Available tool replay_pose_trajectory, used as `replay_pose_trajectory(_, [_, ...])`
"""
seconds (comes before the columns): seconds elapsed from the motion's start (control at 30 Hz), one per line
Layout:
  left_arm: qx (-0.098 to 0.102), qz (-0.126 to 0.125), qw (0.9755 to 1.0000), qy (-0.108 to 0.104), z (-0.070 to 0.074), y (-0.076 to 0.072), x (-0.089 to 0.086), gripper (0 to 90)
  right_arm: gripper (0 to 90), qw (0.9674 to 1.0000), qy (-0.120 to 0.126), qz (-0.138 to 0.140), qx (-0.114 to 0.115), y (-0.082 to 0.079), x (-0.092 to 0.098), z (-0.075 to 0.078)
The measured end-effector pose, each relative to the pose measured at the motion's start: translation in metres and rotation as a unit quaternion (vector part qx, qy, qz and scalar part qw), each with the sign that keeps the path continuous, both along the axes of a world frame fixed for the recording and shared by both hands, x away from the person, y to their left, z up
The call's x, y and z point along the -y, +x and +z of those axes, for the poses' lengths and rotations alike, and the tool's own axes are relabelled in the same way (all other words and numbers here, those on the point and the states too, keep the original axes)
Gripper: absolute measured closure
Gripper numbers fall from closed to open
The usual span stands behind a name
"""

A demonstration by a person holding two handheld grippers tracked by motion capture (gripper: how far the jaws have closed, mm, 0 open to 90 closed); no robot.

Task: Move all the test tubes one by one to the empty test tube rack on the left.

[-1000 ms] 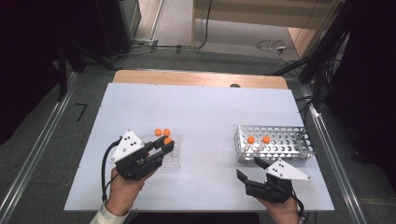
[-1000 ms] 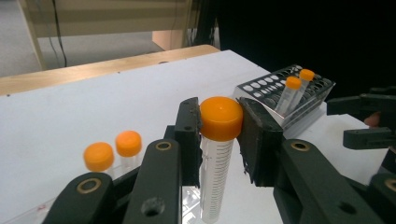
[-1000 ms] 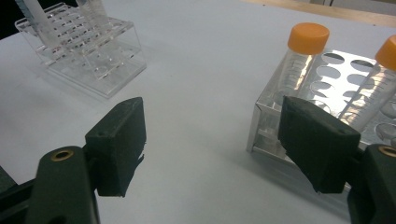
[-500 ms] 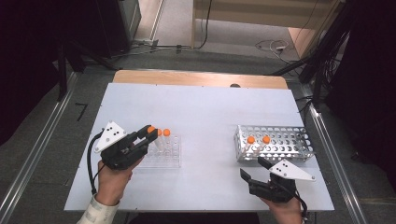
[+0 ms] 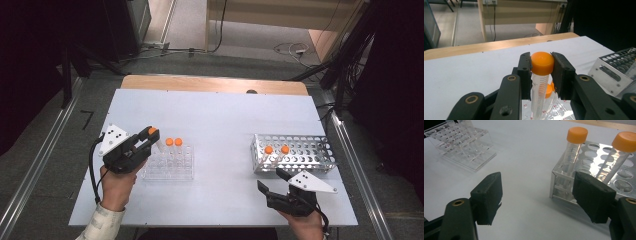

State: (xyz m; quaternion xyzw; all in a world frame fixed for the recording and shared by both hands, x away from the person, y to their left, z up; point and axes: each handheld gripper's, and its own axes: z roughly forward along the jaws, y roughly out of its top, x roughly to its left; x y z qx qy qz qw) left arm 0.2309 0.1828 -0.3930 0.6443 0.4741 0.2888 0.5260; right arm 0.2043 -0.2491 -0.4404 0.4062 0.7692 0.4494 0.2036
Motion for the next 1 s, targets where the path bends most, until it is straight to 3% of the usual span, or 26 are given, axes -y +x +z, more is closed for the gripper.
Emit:
replay_pose_trajectory(0.4, [0.007, 0.012, 0.9997, 0.02, -0.008, 0.01, 0.004, 69.7, 22.6, 1.0, 0.001, -0.001, 0.0, 0.0, 0.0, 0.0])
replay_pose_trajectory(1.0, [-0.008, 0.02, 0.9987, 0.046, -0.038, 0.013, 0.016, 69.2, 22.7, 1.0, 0.0, 0.0, -0.001, 0.0, 0.0, -0.001])
